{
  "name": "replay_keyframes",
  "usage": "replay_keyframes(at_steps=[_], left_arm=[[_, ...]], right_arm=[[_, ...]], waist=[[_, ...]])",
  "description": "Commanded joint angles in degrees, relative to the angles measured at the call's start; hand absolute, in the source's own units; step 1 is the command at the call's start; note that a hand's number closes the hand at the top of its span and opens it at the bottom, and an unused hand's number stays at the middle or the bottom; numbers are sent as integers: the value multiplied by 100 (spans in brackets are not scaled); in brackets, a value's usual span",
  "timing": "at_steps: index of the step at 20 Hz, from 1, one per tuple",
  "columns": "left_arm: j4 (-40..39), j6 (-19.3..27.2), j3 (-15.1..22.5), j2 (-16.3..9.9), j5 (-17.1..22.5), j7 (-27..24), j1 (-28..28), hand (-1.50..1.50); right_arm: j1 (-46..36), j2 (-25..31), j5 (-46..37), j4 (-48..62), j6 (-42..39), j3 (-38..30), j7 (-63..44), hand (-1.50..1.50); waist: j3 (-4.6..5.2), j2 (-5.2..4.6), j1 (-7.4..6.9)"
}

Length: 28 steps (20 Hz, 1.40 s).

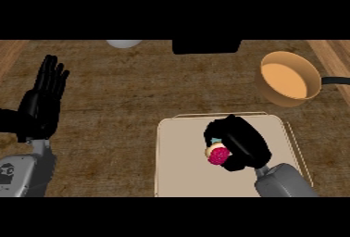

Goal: Pick the cupcake from the tray and place it in the pot

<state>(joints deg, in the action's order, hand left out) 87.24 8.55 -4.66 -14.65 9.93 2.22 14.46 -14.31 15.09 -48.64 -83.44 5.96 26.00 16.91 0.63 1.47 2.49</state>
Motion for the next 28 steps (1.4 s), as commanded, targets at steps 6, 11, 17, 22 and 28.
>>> replay_keyframes(at_steps=[6, 11, 17, 22, 28], left_arm=[[93, -103, -16, -49, 53, 9, -93, 0], [81, -118, 2, 32, 75, -32, -17, 0], [143, -148, 87, 102, 16, 58, 28, 0], [160, 13, 291, 437, -218, -268, -223, 0], [-100, -264, -42, 152, 2, -102, 154, 0]], right_arm=[[-1045, -1199, -1748, -1136, 161, -697, -4066, 150], [-1560, -1198, -2522, -2300, -828, -1002, -5427, 150], [-2340, -563, -1969, -2214, -1709, -2396, -5402, 150], [-1744, 282, -1382, -2075, -1878, -3176, -4617, 150], [-1652, 929, -630, -976, -1227, -4338, -3446, 150]], waist=[[-27, 7, -67], [-49, -72, -95], [-62, -140, -241], [-64, -148, -241], [-66, -162, -254]])
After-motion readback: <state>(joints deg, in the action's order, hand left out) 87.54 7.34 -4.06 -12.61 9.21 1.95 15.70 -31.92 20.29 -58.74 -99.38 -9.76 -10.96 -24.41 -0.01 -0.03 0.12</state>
